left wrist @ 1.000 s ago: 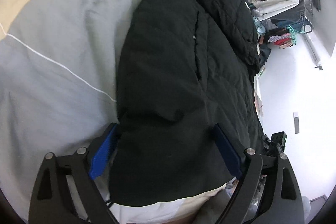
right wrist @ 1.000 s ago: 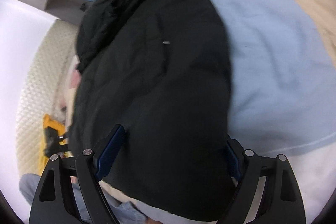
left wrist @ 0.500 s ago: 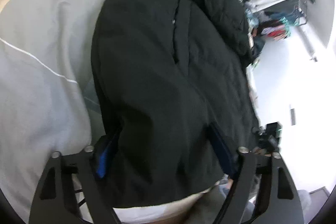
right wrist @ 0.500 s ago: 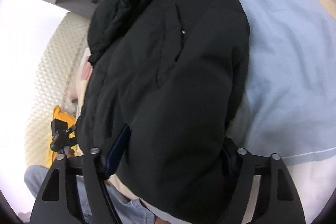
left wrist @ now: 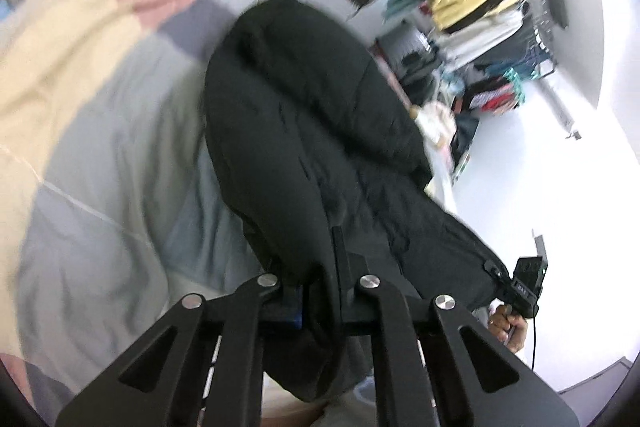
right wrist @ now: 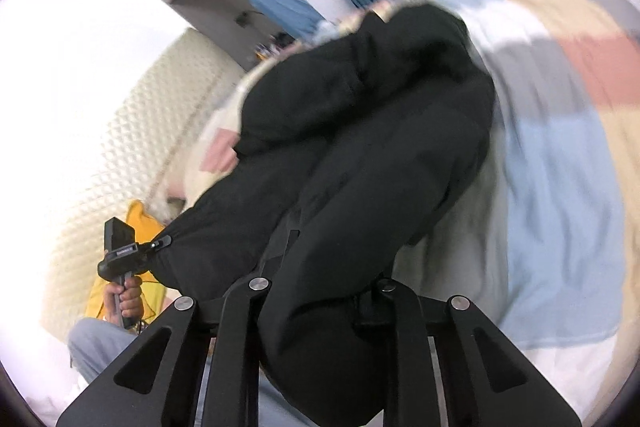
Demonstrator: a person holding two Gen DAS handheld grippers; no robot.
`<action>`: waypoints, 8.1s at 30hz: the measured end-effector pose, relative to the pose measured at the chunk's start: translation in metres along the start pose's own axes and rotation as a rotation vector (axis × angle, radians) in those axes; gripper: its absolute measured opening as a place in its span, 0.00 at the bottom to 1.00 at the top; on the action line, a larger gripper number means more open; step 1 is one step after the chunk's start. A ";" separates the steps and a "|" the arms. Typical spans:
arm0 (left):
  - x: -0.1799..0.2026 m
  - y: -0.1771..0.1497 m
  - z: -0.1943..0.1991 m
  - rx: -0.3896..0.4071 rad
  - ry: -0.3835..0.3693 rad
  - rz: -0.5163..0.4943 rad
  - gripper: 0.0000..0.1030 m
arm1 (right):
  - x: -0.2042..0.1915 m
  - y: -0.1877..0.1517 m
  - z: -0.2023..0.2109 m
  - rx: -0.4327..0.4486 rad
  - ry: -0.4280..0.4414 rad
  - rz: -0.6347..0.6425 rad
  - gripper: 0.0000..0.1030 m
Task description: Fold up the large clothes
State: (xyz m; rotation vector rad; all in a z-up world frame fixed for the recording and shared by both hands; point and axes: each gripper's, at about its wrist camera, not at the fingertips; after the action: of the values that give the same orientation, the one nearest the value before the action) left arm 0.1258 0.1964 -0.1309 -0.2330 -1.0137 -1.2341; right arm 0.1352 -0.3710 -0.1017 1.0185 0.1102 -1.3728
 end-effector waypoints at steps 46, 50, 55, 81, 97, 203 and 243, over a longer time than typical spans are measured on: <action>0.110 0.101 0.057 0.037 0.062 -0.105 0.10 | -0.027 0.095 0.086 0.215 0.040 -0.181 0.15; 0.113 0.141 0.017 0.049 0.158 -0.132 0.11 | 0.003 0.134 0.052 0.202 -0.021 -0.229 0.15; 0.097 0.175 -0.041 0.050 0.266 -0.097 0.13 | 0.050 0.160 -0.001 0.167 -0.100 -0.340 0.15; -0.007 0.215 -0.200 -0.066 0.444 0.042 0.15 | 0.156 0.180 -0.157 -0.021 -0.262 -0.443 0.18; 0.068 0.164 -0.110 -0.005 0.285 -0.122 0.66 | 0.039 0.145 -0.077 0.080 -0.399 -0.211 0.63; 0.042 0.116 -0.182 0.170 0.656 -0.354 0.89 | 0.011 0.104 -0.146 0.238 -0.563 0.104 0.99; 0.245 -0.083 0.068 0.527 0.478 -0.542 1.00 | -0.273 -0.057 0.111 0.671 -0.337 0.435 1.00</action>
State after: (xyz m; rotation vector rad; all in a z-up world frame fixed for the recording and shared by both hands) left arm 0.0146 0.0454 0.0600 0.7580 -0.9632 -1.3568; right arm -0.0373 -0.2308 0.0996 1.2417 -0.8268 -1.1682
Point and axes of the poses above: each gripper's, at about its wrist camera, not at the fingertips, and z roughly against the way its jaws point, x to its right, y to its top, and after that the axes turned 2 degrees about -x, right-handed
